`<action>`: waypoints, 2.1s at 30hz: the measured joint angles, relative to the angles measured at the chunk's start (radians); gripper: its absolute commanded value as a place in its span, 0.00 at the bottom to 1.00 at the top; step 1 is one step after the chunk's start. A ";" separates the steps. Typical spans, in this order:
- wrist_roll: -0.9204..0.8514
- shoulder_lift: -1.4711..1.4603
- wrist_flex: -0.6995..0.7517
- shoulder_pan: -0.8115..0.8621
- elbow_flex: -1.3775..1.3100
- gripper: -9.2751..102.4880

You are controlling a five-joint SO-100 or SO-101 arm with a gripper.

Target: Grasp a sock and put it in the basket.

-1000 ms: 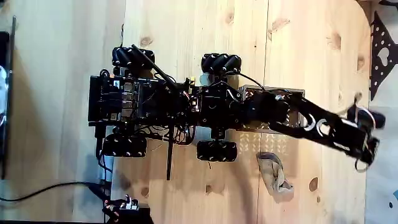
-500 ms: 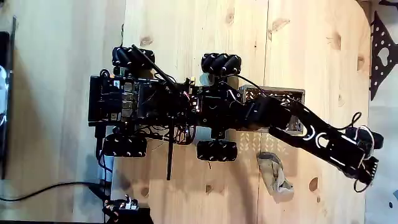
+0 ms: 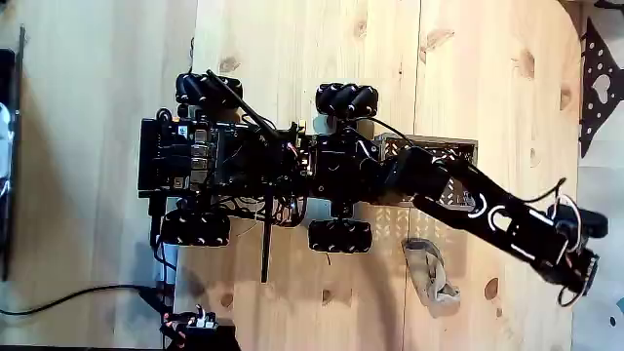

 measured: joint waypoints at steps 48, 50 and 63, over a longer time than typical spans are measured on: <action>-0.376 -0.545 0.044 0.425 -0.018 0.08; -0.377 -0.561 0.034 0.423 -0.018 0.08; -0.434 -0.750 -0.063 0.408 -0.021 0.19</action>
